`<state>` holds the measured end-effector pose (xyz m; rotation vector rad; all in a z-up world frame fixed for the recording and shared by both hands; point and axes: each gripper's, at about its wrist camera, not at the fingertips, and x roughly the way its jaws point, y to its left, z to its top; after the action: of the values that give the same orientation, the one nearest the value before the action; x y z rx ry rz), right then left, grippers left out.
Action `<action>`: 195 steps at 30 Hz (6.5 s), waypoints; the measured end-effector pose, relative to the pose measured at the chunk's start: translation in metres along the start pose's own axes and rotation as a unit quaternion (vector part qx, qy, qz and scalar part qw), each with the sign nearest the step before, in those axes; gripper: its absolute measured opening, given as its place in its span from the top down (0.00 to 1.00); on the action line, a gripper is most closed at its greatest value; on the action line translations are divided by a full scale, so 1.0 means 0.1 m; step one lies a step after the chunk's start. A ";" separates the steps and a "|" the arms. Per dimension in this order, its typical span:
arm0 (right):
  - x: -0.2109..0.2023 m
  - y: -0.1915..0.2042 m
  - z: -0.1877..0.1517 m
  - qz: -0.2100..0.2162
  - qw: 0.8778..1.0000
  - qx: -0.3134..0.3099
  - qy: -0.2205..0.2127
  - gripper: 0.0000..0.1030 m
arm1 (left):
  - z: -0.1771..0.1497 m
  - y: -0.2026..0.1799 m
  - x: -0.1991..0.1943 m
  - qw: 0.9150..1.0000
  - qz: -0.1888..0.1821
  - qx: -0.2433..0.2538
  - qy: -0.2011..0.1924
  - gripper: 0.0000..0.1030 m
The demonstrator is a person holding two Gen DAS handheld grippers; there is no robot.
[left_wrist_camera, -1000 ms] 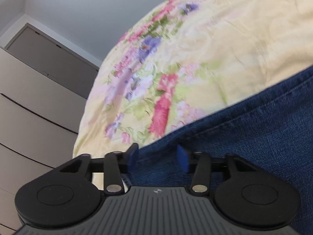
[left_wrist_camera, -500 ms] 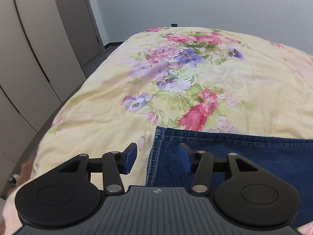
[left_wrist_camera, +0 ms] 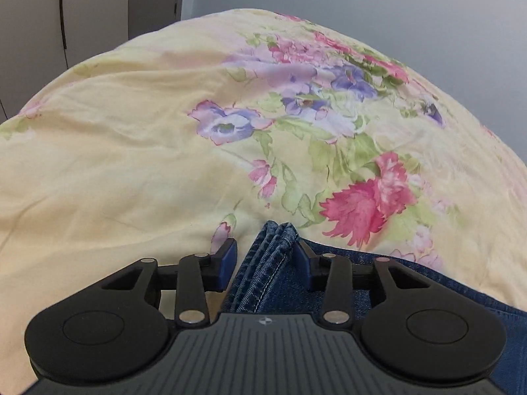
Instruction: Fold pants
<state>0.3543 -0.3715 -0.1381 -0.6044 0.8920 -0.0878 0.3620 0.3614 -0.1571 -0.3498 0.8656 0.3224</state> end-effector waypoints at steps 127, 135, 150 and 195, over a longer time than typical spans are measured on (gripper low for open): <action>0.68 -2.62 -2.36 0.175 0.796 0.579 0.021 0.90 | -1.29 -2.15 -0.51 0.971 0.064 0.227 0.047 0.69; 0.01 -2.55 -1.86 0.097 0.891 0.443 0.007 0.64 | -1.10 -1.79 -0.96 0.984 0.029 0.176 0.024 0.53; -0.81 -0.63 -0.46 0.229 0.939 0.255 -0.039 0.64 | -0.95 -0.34 -1.67 0.998 -0.027 -0.033 0.044 0.45; -0.36 1.95 1.67 0.333 0.931 0.150 -0.010 0.97 | -1.14 0.46 -0.77 0.963 -0.120 -0.240 -0.034 0.80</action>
<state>0.4233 -0.1211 -0.1366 0.0042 1.0007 0.3904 0.2190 0.3437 -0.1728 -0.8820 0.6607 0.3148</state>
